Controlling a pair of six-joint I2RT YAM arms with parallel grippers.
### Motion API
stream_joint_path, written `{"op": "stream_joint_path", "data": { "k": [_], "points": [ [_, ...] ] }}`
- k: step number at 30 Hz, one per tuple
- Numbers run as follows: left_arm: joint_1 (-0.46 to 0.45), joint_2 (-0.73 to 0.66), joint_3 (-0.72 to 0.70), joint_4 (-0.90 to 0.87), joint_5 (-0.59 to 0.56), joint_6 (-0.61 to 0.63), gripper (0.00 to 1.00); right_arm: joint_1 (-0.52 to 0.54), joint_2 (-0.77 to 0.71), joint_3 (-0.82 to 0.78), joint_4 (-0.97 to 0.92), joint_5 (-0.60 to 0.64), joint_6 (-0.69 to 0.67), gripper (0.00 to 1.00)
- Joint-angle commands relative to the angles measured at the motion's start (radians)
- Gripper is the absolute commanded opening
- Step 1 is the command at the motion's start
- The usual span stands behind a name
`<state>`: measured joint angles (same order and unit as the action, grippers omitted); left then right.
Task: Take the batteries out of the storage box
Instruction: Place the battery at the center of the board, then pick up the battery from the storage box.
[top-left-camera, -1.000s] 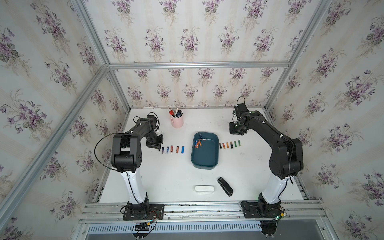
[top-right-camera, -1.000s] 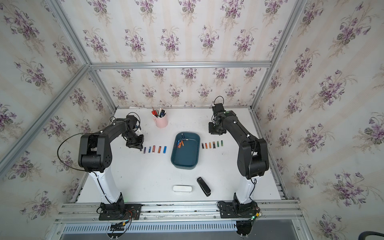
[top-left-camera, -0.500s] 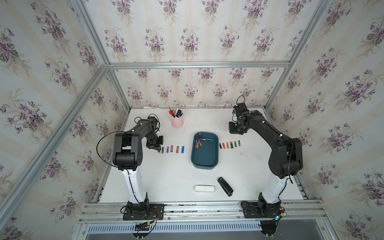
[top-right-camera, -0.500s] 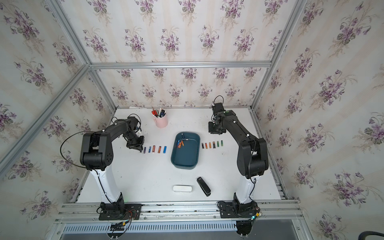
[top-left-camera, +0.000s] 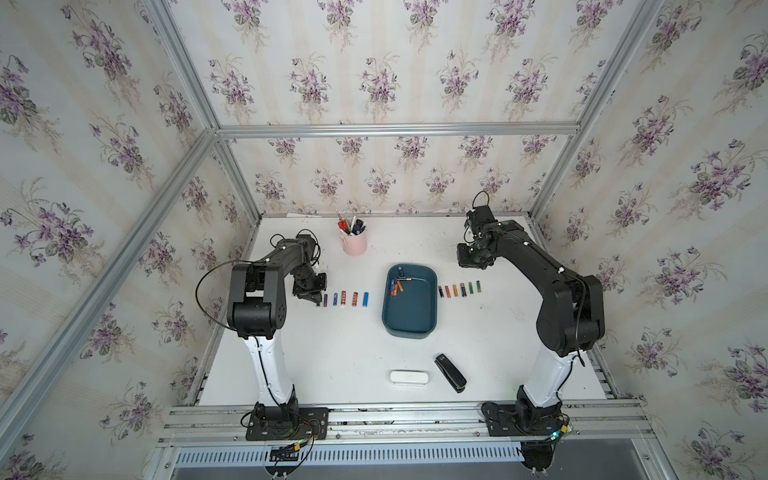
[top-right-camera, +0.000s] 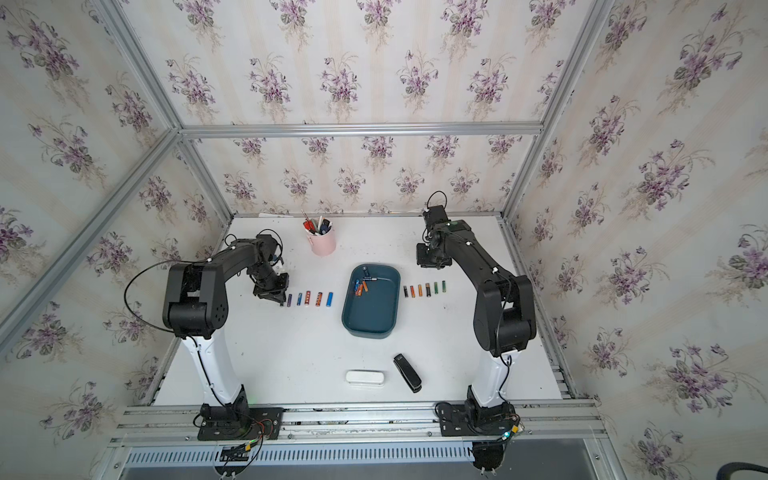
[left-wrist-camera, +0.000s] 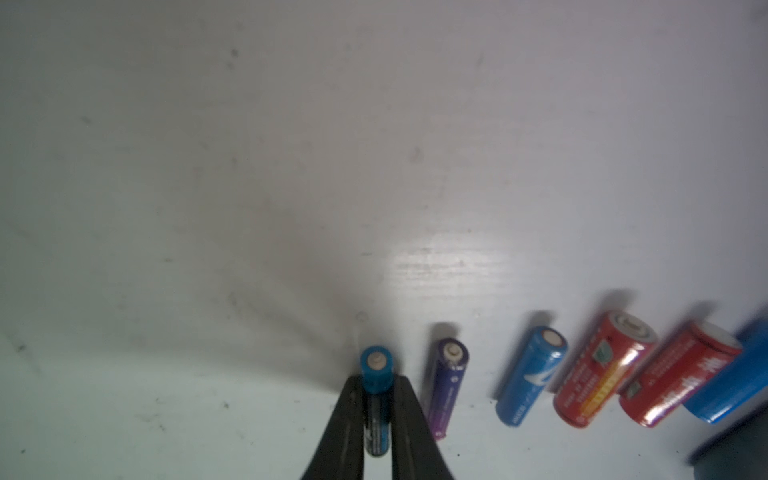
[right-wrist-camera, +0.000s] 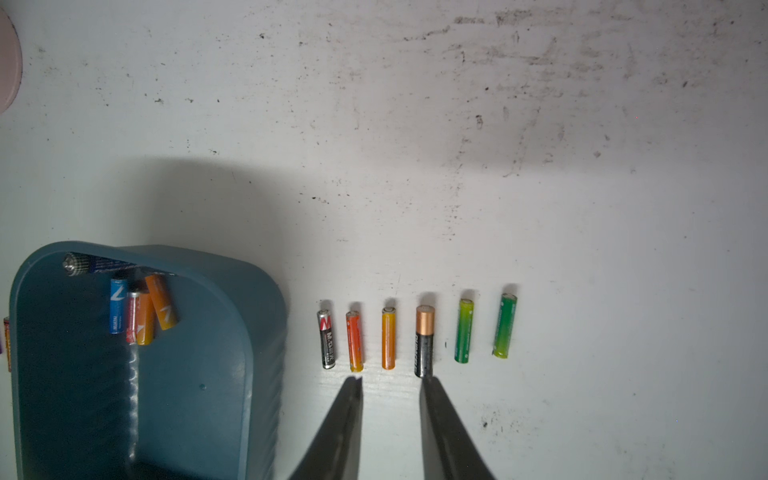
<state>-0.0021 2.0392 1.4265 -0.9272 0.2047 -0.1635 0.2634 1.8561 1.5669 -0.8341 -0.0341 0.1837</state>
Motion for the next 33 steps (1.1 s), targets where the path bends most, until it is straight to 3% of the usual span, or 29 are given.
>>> {"op": "stream_joint_path", "data": {
  "k": [1, 14, 22, 33],
  "points": [
    [-0.001, 0.000, 0.007, 0.000, -0.016, 0.009, 0.21, 0.004, 0.003, 0.007, 0.004, 0.007, 0.000, 0.30],
    [0.000, -0.032, 0.067, -0.040, 0.009, 0.001, 0.27, 0.038, -0.005, 0.017, 0.004, 0.011, 0.022, 0.30],
    [-0.002, -0.098, 0.103, -0.068, 0.048, -0.017, 0.28, 0.177, 0.022, 0.051, 0.038, 0.001, 0.073, 0.30],
    [-0.011, -0.210, 0.036, -0.055, 0.126, -0.054, 0.30, 0.361, 0.220, 0.148, 0.101, -0.019, 0.112, 0.30]
  ]
}}
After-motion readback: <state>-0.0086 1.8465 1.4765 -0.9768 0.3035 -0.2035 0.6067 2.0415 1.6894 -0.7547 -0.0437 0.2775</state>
